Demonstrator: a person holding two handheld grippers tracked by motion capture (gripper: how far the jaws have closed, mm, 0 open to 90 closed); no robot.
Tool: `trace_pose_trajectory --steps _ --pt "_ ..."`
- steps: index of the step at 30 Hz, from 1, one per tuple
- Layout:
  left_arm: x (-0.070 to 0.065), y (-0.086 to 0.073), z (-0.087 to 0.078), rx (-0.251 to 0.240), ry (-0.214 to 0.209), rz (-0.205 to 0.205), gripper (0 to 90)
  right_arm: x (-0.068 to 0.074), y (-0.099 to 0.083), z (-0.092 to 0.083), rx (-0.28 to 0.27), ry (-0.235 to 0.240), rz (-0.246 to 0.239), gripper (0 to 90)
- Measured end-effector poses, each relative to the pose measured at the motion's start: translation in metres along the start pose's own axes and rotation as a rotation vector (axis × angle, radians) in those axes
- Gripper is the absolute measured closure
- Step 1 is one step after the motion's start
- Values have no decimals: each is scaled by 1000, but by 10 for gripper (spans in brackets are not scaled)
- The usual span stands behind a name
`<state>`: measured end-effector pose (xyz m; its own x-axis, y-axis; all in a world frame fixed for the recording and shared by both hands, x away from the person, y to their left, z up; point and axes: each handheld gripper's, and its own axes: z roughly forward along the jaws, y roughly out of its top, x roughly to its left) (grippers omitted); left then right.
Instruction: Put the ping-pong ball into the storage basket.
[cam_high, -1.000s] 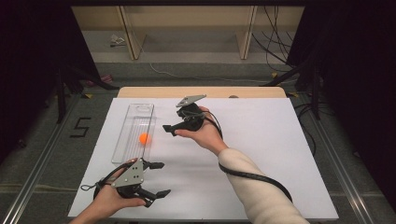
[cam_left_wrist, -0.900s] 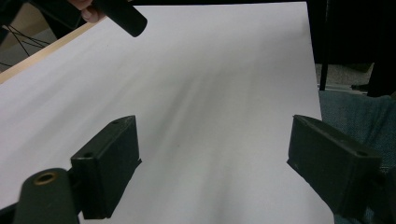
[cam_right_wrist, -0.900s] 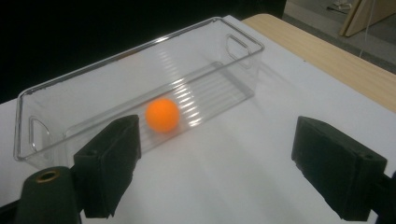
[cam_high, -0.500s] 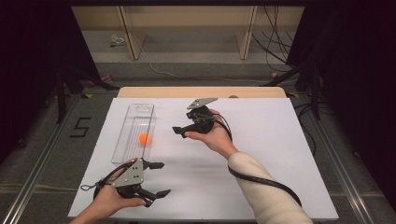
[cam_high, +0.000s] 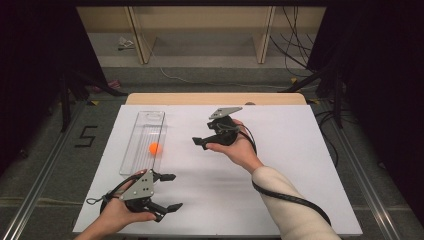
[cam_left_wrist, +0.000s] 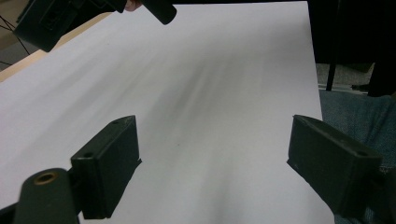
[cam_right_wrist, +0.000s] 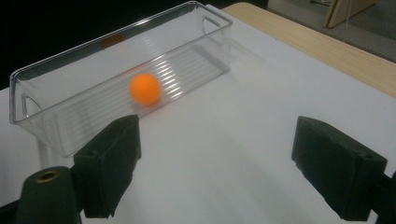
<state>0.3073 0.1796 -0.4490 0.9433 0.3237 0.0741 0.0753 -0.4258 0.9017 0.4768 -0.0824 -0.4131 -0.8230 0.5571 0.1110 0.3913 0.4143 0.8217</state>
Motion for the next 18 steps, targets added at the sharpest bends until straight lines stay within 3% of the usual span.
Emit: trace_pose_trajectory --steps 18 --pt "0 0 0 -1 2 -2 161 -10 -19 -23 -13 -27 26 166"
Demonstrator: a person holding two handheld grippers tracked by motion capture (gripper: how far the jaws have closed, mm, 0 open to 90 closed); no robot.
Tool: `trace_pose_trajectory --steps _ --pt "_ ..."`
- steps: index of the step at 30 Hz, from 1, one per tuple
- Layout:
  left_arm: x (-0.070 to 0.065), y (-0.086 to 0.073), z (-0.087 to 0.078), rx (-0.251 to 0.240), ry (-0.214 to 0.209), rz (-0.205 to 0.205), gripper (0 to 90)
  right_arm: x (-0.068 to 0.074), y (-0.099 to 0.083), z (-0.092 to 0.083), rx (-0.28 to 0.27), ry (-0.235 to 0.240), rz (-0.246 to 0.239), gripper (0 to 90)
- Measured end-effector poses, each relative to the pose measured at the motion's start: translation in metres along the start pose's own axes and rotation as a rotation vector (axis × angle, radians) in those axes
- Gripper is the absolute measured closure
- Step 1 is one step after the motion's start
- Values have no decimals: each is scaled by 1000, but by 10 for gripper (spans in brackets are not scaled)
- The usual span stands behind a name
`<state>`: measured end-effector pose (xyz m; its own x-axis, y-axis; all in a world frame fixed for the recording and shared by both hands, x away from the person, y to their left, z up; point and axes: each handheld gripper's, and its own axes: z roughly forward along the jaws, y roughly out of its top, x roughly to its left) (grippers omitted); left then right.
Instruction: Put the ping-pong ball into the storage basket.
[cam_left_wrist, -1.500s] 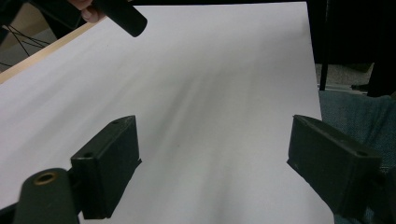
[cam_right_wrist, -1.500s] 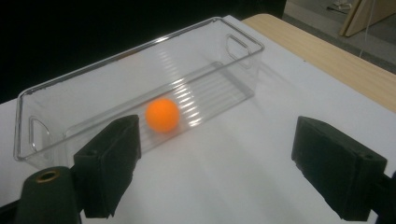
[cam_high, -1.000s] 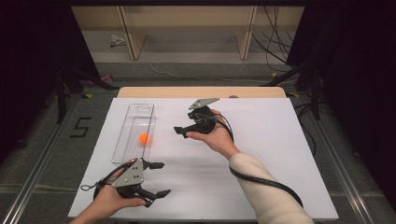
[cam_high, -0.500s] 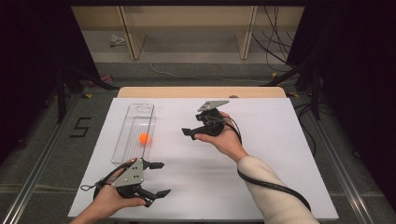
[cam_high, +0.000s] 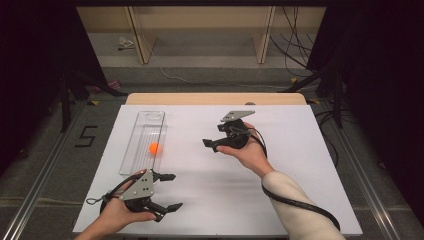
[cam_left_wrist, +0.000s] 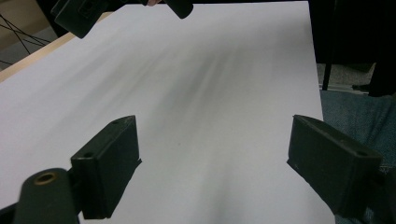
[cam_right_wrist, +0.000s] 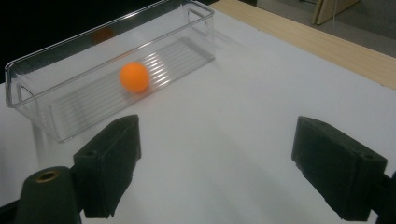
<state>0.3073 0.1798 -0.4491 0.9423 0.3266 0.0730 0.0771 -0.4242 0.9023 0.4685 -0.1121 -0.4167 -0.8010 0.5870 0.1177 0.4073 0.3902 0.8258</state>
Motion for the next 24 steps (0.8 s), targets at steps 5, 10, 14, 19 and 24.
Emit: trace_pose_trajectory --steps 5,10,14,19,24 --pt "0 0 0 1 0 0 161 -2 -4 -6 -4 -8 6 166" --pt "0 0 0 1 1 0 161 -4 -8 -14 -15 -16 15 166" --pt "0 0 0 1 1 0 161 -6 -12 -21 -21 -25 17 166" --pt "0 0 0 3 0 0 161 -10 -18 -31 -30 -38 25 165" --pt "0 0 0 4 0 1 161 -11 -24 -38 -35 -45 34 165"
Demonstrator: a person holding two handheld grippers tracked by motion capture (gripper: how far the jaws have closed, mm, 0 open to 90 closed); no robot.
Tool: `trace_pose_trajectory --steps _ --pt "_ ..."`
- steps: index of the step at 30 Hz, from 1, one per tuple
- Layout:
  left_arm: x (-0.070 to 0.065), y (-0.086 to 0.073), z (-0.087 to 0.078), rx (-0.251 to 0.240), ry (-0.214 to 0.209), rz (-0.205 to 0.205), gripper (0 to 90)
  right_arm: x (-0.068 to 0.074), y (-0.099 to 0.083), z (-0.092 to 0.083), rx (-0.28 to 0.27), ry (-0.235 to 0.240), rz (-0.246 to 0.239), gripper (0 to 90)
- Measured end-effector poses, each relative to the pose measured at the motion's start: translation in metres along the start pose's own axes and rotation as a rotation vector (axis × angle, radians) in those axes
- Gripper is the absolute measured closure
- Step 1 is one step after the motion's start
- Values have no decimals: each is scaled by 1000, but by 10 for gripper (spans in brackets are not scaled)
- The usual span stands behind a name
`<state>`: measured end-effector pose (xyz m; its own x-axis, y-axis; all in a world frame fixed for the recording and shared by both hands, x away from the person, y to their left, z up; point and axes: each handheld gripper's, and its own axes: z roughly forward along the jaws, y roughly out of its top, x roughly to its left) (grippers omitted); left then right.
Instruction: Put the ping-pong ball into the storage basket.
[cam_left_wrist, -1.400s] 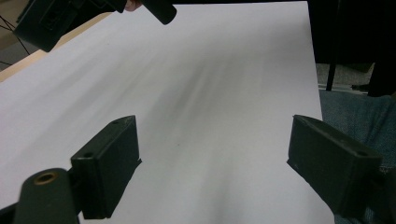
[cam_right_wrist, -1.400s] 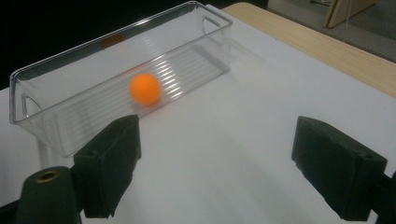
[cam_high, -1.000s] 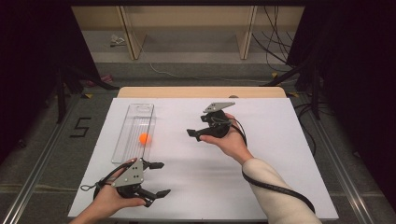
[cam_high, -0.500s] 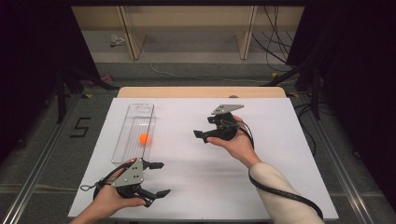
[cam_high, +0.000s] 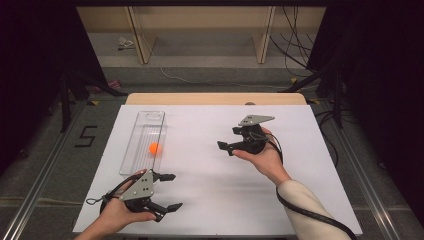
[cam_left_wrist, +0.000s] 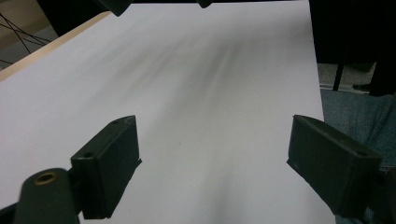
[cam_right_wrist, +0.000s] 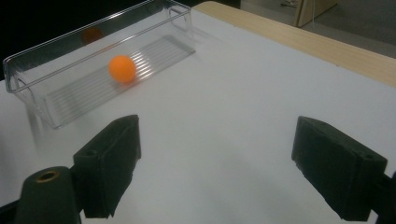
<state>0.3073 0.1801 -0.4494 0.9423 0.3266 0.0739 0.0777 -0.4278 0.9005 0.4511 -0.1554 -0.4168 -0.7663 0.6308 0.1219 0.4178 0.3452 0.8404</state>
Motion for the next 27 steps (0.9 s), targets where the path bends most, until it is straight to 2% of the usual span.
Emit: trace_pose_trajectory --steps 27 --pt "0 0 0 -1 2 2 162 -5 -26 -32 -20 -31 30 165"
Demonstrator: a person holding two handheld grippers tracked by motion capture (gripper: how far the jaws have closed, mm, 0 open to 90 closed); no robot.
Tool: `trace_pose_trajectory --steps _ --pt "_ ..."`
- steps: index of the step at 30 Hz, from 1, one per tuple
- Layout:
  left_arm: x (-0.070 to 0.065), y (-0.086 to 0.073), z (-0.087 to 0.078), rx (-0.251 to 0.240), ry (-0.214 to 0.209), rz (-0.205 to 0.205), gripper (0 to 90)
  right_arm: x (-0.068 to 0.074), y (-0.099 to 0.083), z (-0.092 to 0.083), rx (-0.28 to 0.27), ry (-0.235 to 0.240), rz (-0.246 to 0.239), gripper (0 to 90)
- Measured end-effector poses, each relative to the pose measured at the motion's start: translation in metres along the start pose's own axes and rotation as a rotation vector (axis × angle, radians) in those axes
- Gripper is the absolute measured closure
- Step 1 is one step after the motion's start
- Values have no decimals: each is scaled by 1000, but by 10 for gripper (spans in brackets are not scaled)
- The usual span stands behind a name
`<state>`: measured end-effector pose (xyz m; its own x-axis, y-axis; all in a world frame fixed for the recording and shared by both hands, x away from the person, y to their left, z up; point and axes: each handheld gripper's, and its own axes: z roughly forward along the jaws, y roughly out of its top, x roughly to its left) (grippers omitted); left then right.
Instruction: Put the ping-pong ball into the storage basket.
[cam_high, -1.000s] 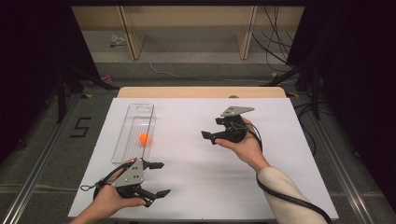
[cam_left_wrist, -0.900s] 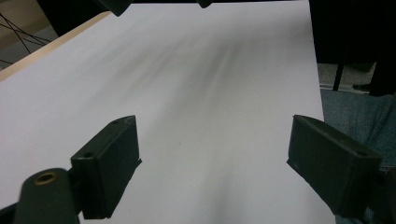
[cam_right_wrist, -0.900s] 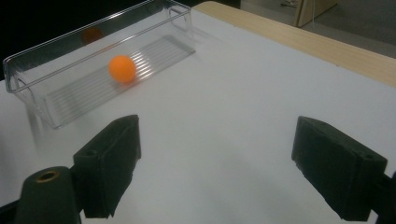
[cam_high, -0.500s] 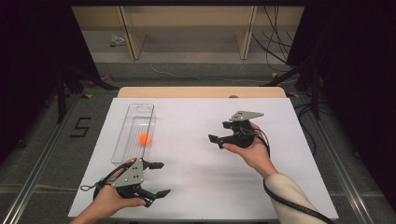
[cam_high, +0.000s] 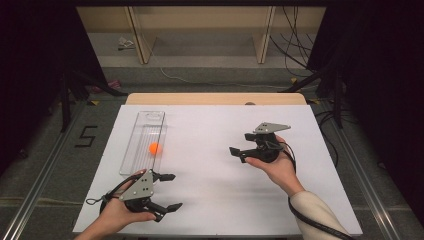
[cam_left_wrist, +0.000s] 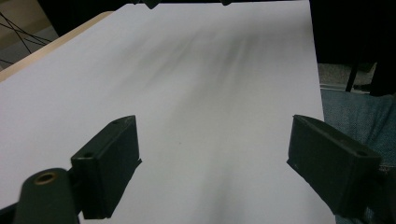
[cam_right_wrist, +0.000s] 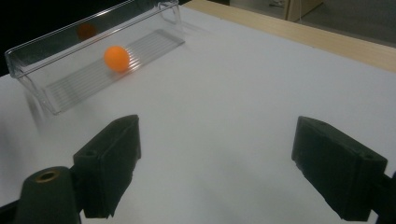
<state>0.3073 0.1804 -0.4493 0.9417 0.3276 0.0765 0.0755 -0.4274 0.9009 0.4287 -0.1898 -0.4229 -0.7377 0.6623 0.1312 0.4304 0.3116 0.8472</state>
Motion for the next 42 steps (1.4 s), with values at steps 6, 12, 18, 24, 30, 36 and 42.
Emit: trace_pose_trajectory --steps 6,12,18,24,30,36,42 --pt "0 0 0 0 0 0 162 -3 -5 -10 -8 -14 8 165" --pt "0 0 0 3 -2 -1 162 -7 -11 -22 -12 -31 17 165" --pt "0 0 0 -1 3 -2 162 -10 -18 -33 -18 -45 29 165" --pt "0 0 0 -1 3 1 163 -11 -24 -43 -20 -54 39 164" --pt "0 0 0 0 3 0 163 -10 -29 -52 -24 -62 42 164" --pt "0 0 0 0 5 0 163 -9 -35 -59 -24 -67 45 164" --pt "0 0 -1 -2 6 -4 163 -11 -39 -66 -25 -74 50 164"
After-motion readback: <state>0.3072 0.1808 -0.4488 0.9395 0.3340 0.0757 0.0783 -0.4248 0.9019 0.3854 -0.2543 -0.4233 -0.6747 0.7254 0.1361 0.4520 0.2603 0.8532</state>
